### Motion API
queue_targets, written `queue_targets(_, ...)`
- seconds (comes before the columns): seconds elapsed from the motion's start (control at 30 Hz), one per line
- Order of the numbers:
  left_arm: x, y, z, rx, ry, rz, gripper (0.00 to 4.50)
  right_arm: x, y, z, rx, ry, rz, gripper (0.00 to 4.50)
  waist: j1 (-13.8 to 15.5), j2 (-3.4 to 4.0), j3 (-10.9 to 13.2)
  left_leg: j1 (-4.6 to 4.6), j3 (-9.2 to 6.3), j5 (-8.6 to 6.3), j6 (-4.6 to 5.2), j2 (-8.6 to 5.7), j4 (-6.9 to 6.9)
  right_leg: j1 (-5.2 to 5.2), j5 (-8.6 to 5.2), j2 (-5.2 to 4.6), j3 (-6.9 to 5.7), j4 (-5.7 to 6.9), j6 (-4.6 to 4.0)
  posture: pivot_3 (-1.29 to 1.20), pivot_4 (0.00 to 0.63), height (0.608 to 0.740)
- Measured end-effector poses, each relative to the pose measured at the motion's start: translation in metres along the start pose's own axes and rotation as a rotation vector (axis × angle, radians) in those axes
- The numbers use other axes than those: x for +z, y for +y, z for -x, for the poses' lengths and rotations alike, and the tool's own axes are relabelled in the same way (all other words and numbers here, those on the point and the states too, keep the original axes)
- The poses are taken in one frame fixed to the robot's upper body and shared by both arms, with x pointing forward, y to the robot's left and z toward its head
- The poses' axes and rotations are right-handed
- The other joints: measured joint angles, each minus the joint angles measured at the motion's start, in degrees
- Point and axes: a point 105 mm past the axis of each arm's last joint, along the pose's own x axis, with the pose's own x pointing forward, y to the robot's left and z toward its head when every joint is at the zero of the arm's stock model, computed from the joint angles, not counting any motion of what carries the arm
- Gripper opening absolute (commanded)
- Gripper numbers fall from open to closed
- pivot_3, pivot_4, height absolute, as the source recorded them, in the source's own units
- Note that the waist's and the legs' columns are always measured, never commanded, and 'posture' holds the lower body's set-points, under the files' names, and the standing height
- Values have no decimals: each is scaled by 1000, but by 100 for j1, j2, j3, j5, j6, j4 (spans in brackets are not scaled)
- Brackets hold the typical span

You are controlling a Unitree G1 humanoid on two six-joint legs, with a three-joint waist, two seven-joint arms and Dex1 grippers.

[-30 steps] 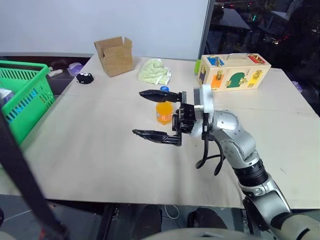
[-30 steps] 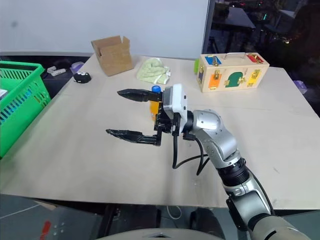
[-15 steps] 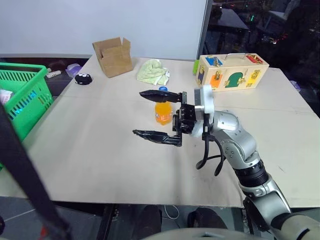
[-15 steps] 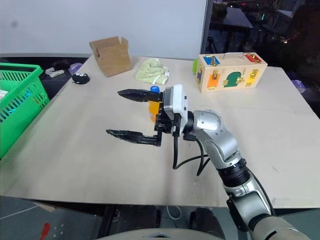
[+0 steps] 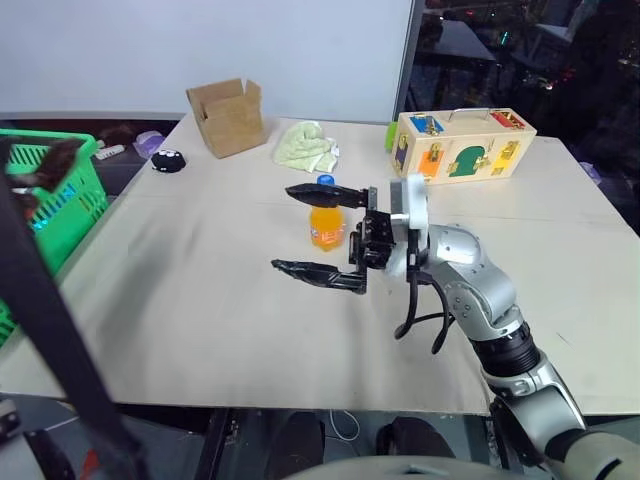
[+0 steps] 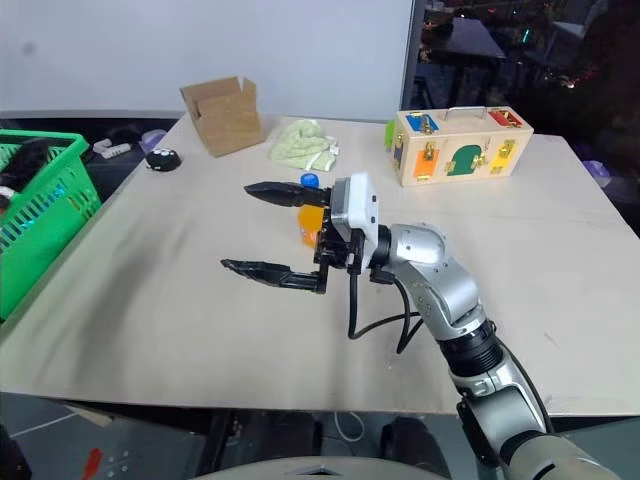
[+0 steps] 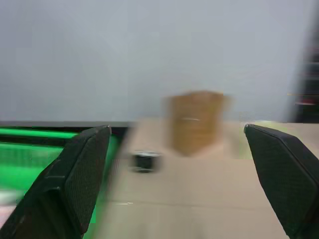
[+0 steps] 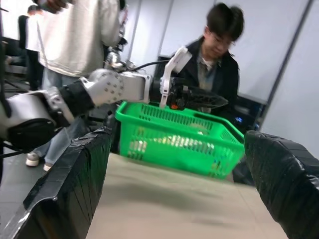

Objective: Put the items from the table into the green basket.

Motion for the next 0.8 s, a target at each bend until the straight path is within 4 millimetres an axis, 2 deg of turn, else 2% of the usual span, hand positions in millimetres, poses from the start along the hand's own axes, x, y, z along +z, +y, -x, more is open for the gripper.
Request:
queue_targets(0.03, -5, -15, -3, -48, 34, 19, 4476, -2, -1, 3, -15, 14, -5, 4500, -12, 1, 0, 2, 0, 0, 0, 0, 0, 0, 0, 1, 2, 0, 0, 89, 5, 740)
queue_targets(0.13, -17, -41, -7, -131, 103, 34, 4476, -4, -1, 11, -43, 41, -2, 4500, -60, 16, -1, 2, 3, 0, 0, 0, -1, 1, 0, 2, 7, 0, 0, 68, 8, 740)
queue_targets(0.2, -31, -61, -10, -193, 162, 59, 4476, -3, -3, 22, -83, 64, 9, 4500, -69, 27, -7, 2, 4, 0, 0, -2, 0, 1, 0, 2, 12, -2, -1, 48, 11, 740)
queue_targets(0.37, -64, -117, -19, -363, 283, 64, 4476, -12, -6, 56, -191, 180, 2, 4500, -131, 38, -17, 2, 5, 0, 1, -4, 5, 4, -1, 6, 19, -3, -2, -2, 17, 740)
queue_targets(0.4, -67, -121, -19, -378, 294, 57, 4476, -13, -6, 59, -203, 192, -2, 4500, -152, 43, -17, 3, 10, 0, 1, -4, 5, 4, -2, 8, 24, -3, -2, -9, 18, 740)
queue_targets(0.47, -72, -142, -24, -451, 314, 21, 4476, -16, -8, 78, -265, 263, -11, 4500, -188, 73, -12, 3, 15, 0, 1, -4, 5, 4, -2, 11, 31, -6, -2, -33, 22, 740)
queue_targets(0.6, -82, -162, -28, -517, 340, -35, 4476, -17, -15, 109, -383, 362, -41, 4500, -333, 114, -6, 8, 22, 0, 2, -2, 4, 2, -2, 19, 45, -6, -2, -70, 32, 740)
queue_targets(0.8, -80, -175, -36, -566, 321, -46, 4476, -15, -16, 133, -489, 456, -40, 4500, -533, 132, -1, 8, 24, -1, 3, 0, 4, 0, -4, 27, 57, -7, 1, -116, 36, 740)
